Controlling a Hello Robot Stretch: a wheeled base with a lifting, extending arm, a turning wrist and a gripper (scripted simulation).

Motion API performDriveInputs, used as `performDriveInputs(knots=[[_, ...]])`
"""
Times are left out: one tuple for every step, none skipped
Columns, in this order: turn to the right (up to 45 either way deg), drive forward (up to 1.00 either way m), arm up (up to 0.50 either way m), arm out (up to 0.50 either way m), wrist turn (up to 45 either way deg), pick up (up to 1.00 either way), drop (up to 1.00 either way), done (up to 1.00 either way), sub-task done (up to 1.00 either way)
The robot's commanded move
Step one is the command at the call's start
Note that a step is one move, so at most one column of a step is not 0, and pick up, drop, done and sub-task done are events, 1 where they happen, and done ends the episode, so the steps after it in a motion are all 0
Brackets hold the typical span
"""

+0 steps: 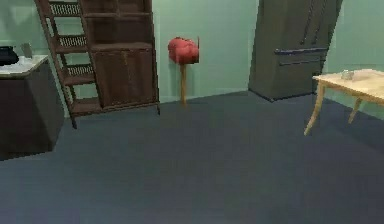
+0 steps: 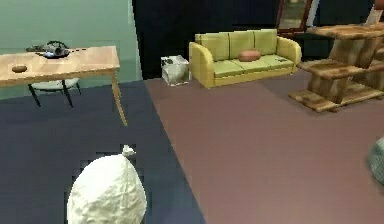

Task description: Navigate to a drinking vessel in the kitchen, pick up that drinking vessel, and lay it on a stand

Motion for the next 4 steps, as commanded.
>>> performDriveInputs(knots=[[0.0, 0.65, 0.0, 0.0, 0.0, 0.0, 0.0, 0.0, 0.0], [21.0, 0.0, 0.0, 0.0, 0.0, 0.0, 0.0, 0.0, 0.0], [0.0, 0.45, 0.0, 0.0, 0.0, 0.0, 0.0, 0.0, 0.0], [45.0, 0.0, 0.0, 0.0, 0.0, 0.0, 0.0, 0.0, 0.0]])
